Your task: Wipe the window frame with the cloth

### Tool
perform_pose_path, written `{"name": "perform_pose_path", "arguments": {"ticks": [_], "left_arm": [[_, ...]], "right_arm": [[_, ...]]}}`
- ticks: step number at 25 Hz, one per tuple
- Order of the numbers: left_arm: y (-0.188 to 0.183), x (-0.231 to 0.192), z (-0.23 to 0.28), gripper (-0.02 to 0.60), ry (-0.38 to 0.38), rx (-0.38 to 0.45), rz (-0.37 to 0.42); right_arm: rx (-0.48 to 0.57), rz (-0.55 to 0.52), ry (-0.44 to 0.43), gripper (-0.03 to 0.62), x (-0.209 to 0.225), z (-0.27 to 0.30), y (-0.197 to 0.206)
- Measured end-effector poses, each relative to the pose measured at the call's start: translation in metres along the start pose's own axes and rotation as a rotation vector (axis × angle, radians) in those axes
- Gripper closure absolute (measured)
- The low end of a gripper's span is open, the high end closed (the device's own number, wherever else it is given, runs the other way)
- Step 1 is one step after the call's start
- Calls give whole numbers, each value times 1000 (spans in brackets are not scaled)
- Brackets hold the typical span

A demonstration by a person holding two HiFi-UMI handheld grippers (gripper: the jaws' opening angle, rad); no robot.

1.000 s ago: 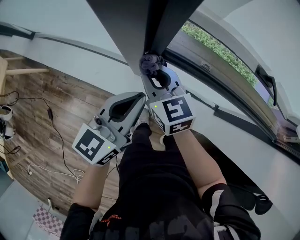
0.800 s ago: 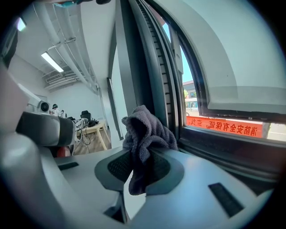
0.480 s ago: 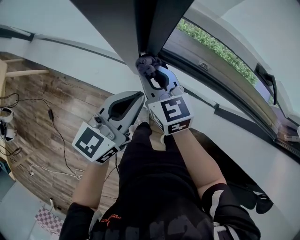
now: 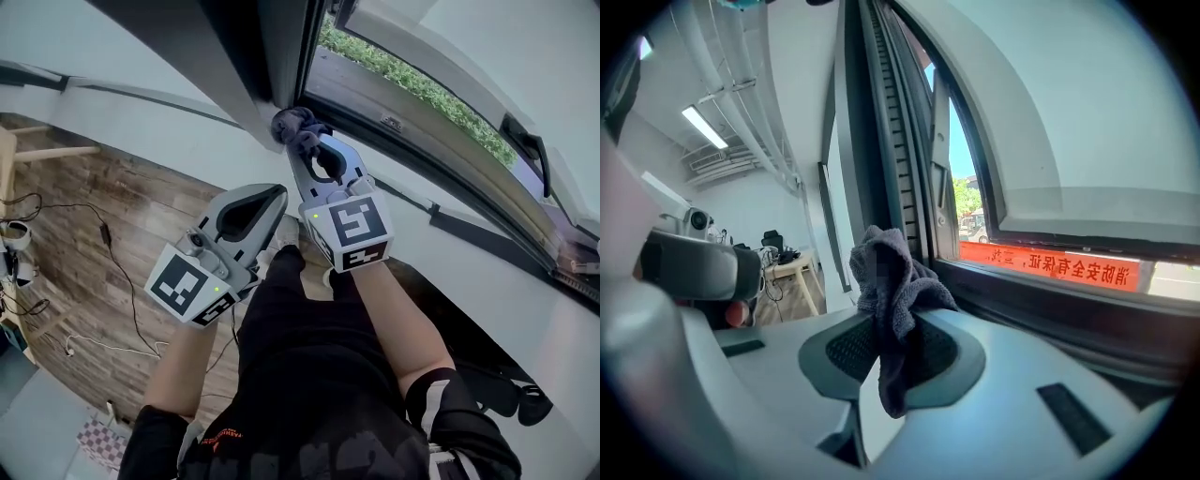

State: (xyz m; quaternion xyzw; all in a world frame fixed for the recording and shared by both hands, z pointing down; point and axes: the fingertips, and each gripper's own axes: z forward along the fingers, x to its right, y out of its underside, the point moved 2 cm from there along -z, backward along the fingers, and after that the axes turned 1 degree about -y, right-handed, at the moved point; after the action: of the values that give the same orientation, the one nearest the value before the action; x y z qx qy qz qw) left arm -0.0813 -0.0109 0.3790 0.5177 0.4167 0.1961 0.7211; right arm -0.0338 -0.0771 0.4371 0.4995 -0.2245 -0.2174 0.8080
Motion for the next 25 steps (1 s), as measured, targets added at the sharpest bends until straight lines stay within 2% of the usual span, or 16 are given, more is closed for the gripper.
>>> {"name": "perform_pose_path", "arguments": {"ticks": [25], "left_arm": [[1,68,53,561,92,-56,56]], "right_arm": [[-2,77,137,539,71,-89,31]]}}
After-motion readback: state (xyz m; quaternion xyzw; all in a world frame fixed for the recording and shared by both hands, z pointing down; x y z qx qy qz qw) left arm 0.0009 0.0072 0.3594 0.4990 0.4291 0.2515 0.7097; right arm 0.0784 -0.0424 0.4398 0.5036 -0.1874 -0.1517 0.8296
